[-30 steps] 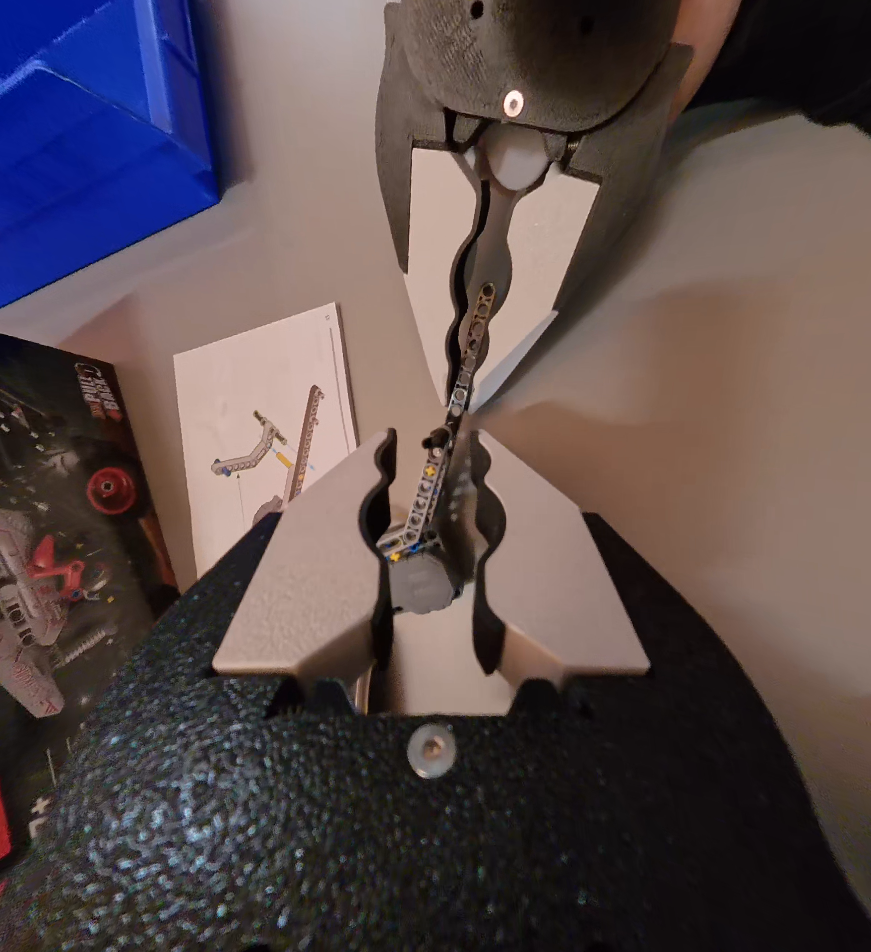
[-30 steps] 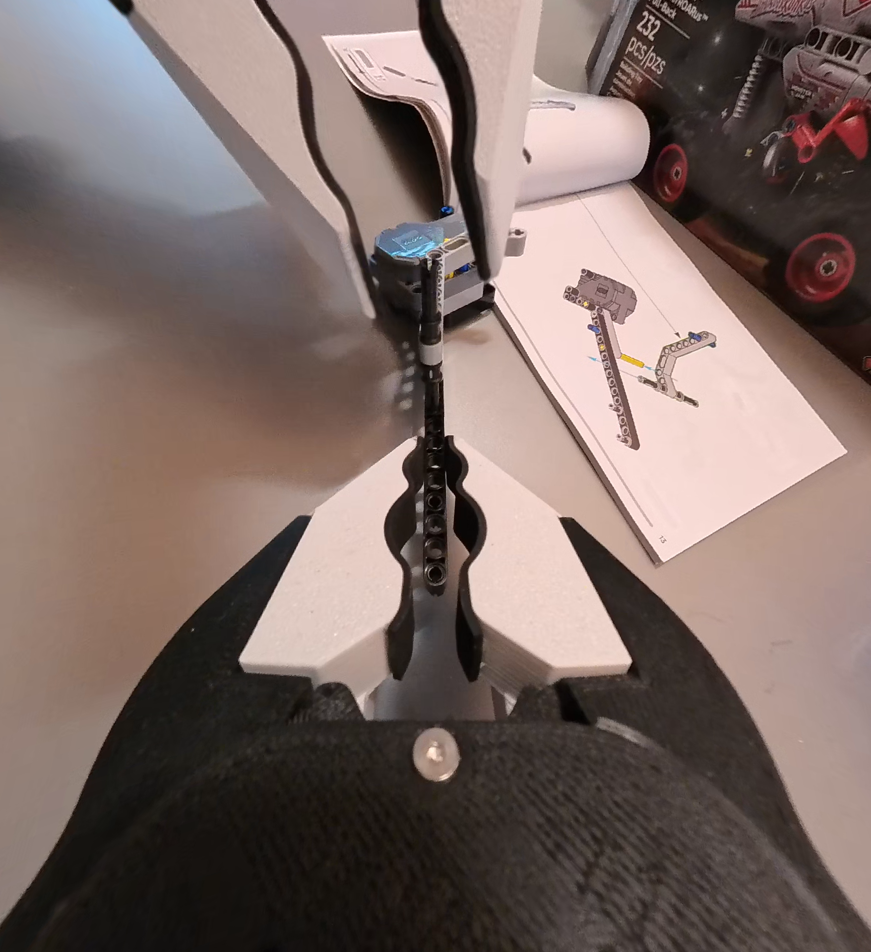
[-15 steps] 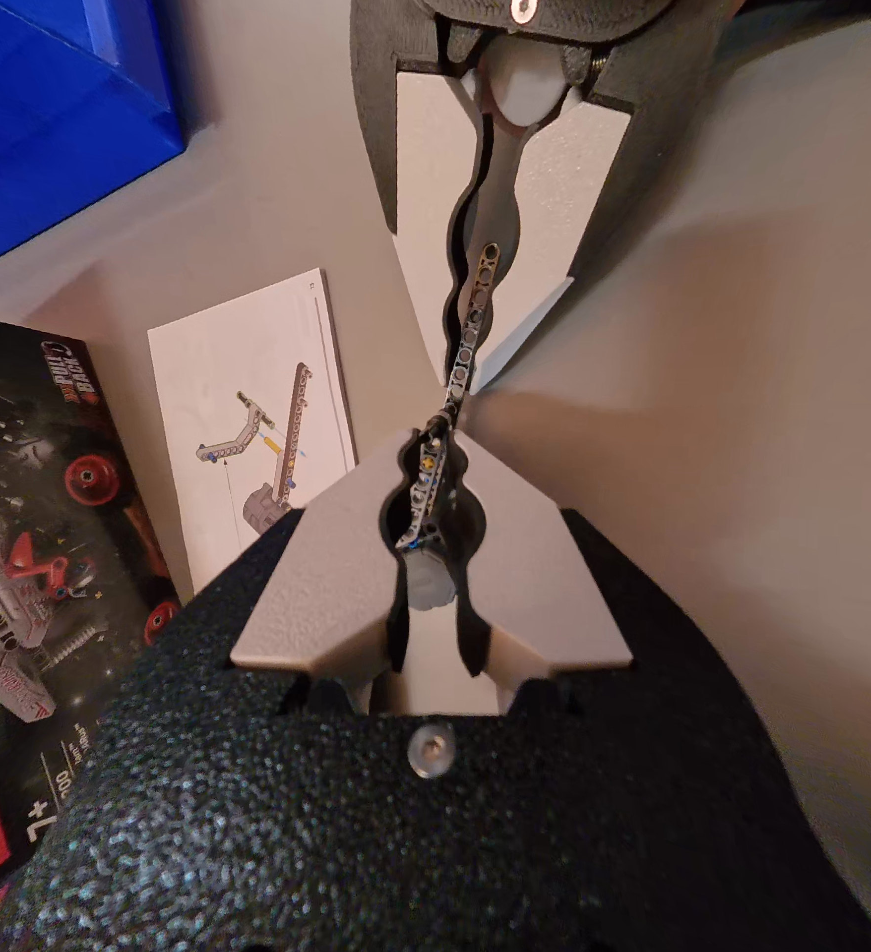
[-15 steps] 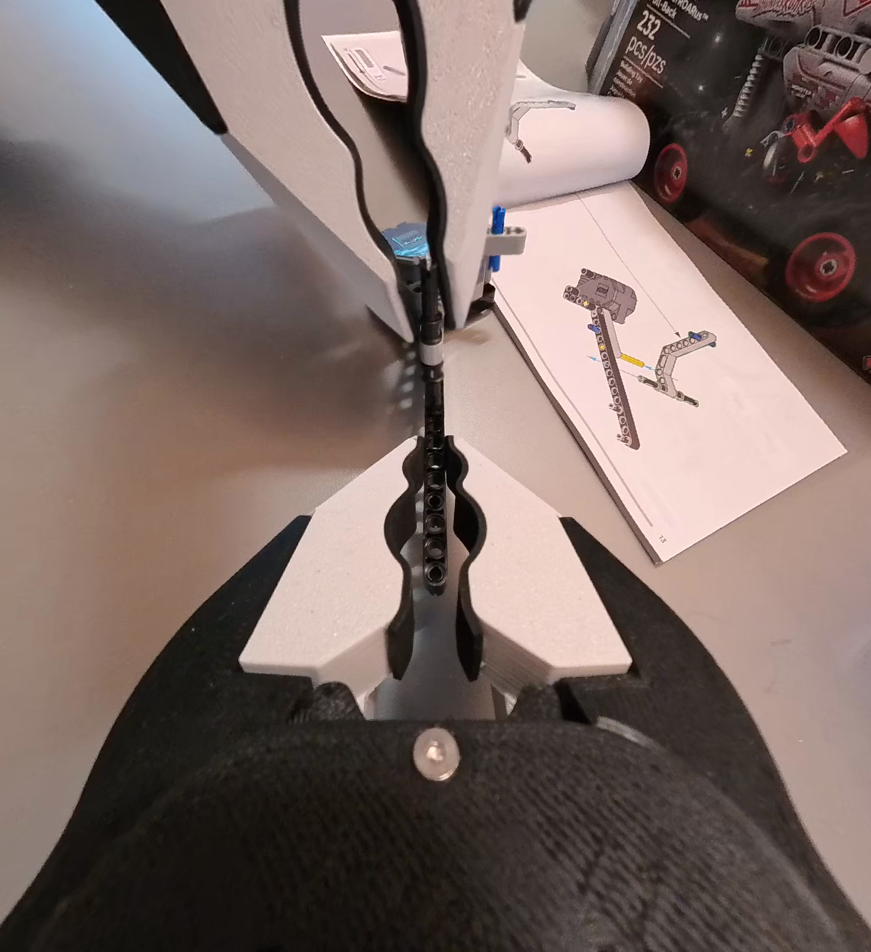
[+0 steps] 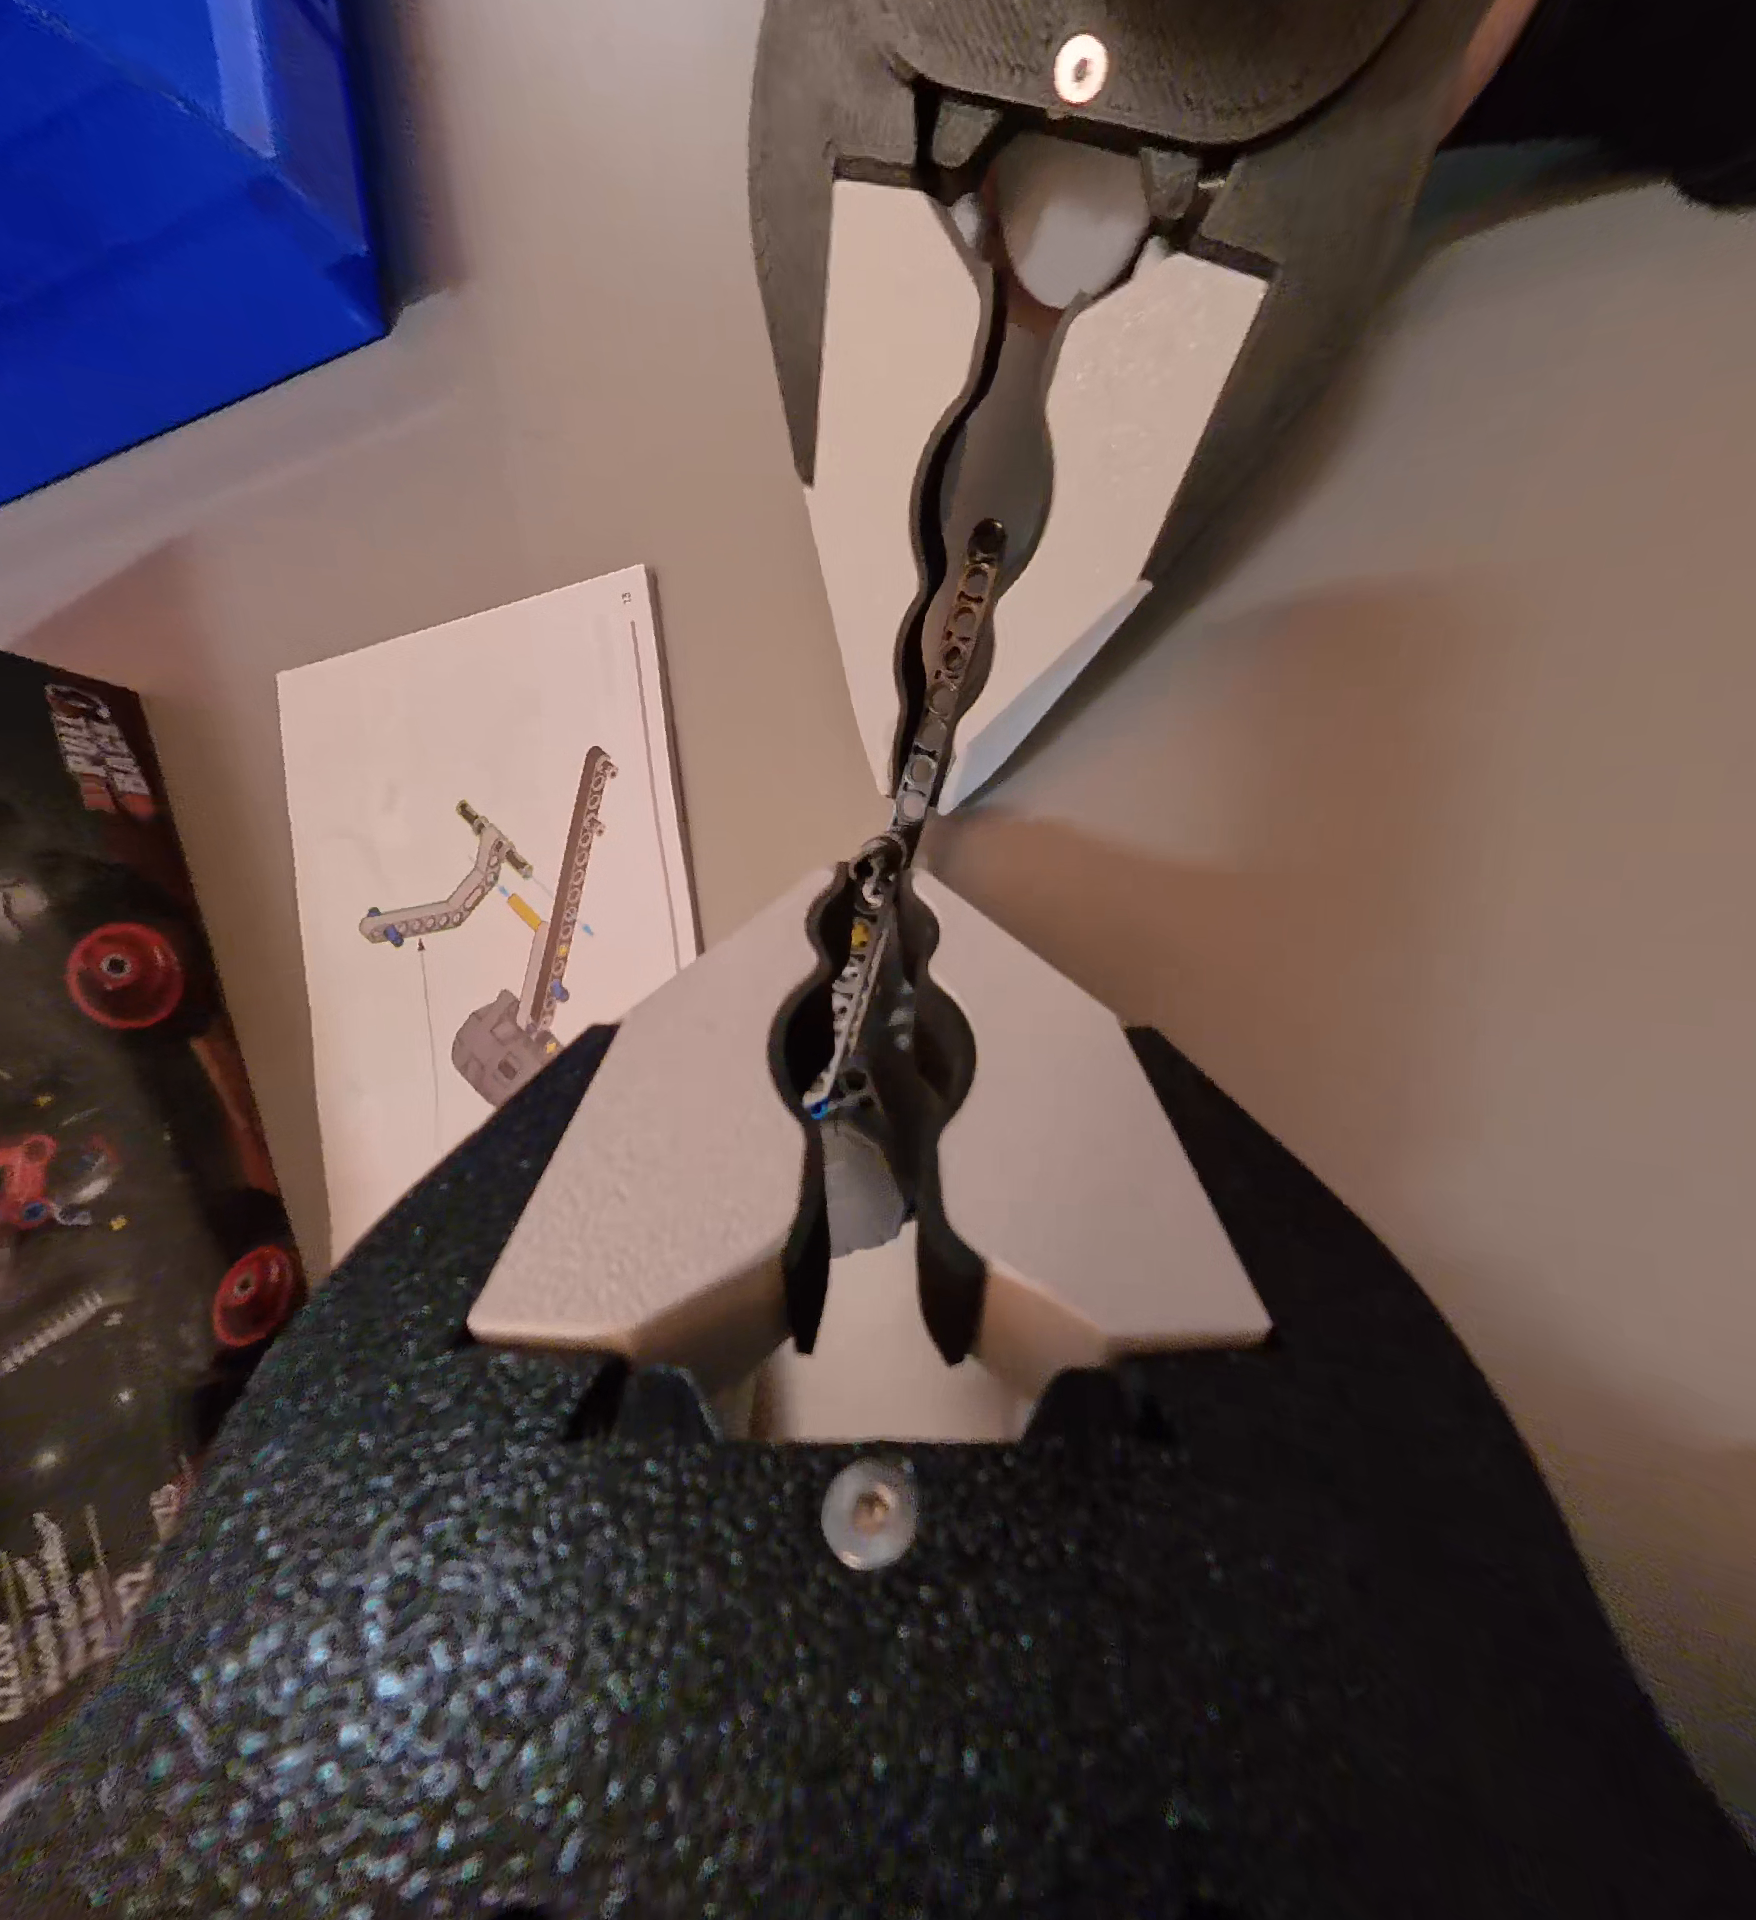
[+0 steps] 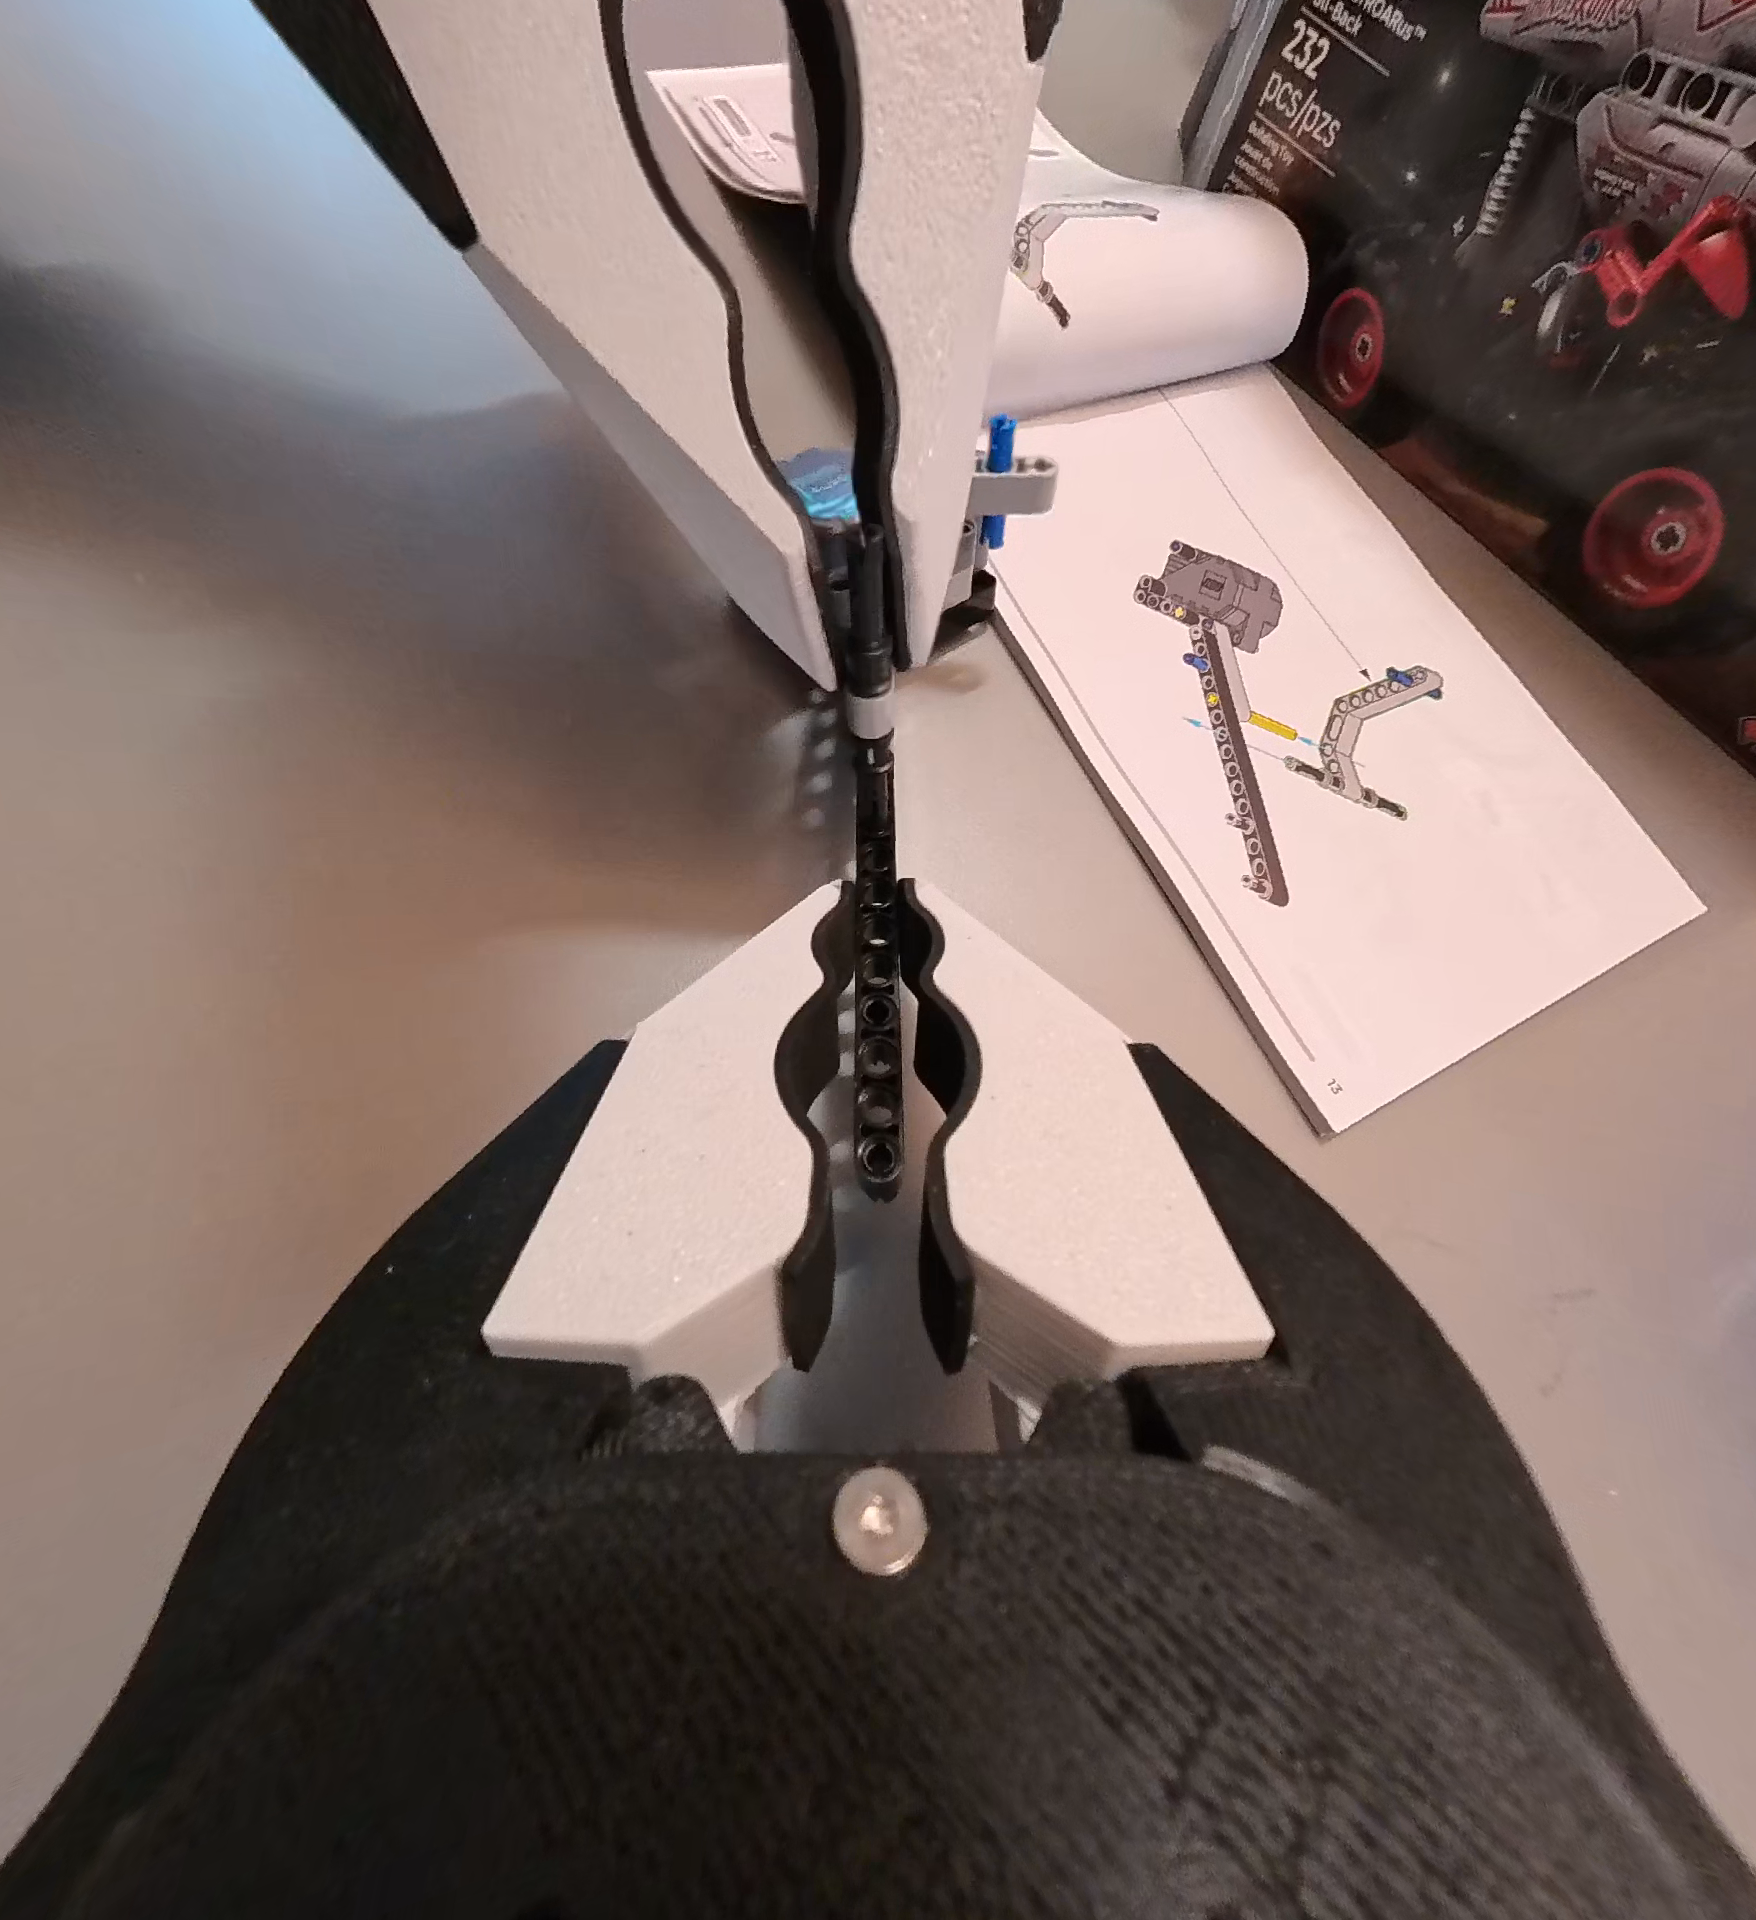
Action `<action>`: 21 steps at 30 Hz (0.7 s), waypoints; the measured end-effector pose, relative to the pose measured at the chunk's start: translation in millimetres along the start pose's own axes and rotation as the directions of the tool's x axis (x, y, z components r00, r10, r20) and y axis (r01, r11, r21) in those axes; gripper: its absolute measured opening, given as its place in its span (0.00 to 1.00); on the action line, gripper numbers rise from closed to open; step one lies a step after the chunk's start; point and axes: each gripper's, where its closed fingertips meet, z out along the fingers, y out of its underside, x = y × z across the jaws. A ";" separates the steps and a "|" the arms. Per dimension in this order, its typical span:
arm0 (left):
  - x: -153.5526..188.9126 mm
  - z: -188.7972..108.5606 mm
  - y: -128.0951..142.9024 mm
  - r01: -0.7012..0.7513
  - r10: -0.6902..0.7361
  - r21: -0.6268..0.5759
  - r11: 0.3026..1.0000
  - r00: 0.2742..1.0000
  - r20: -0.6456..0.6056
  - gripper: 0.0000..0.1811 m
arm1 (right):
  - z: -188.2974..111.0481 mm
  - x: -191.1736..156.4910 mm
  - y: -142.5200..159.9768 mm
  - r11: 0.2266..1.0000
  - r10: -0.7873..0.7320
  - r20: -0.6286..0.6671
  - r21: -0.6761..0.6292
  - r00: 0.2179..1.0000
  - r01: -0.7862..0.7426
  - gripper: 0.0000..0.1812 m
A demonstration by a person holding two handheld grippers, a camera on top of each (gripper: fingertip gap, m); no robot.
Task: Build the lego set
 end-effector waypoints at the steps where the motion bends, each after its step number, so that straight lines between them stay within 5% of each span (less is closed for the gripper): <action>1: 0.3 0.3 -0.2 -0.023 0.023 -0.007 1.000 1.000 0.001 0.03 | 0.2 -0.1 0.6 1.000 0.000 0.001 -0.004 1.000 0.000 0.02; 8: -1.3 -0.8 1.0 -0.146 0.147 0.026 0.989 0.989 -0.029 0.02 | -0.1 0.4 -0.8 1.000 -0.001 -0.003 0.003 1.000 0.001 0.02; 12: -3.3 1.1 -0.4 0.026 -0.022 0.039 0.999 0.995 -0.094 0.03 | 0.7 0.7 0.2 1.000 -0.001 -0.005 -0.003 1.000 0.001 0.02; 21: -3.5 1.5 -1.2 -0.079 0.083 0.065 0.995 0.995 -0.056 0.02 | 7.0 -1.4 1.0 0.999 -0.021 -0.024 -0.032 1.000 0.020 0.08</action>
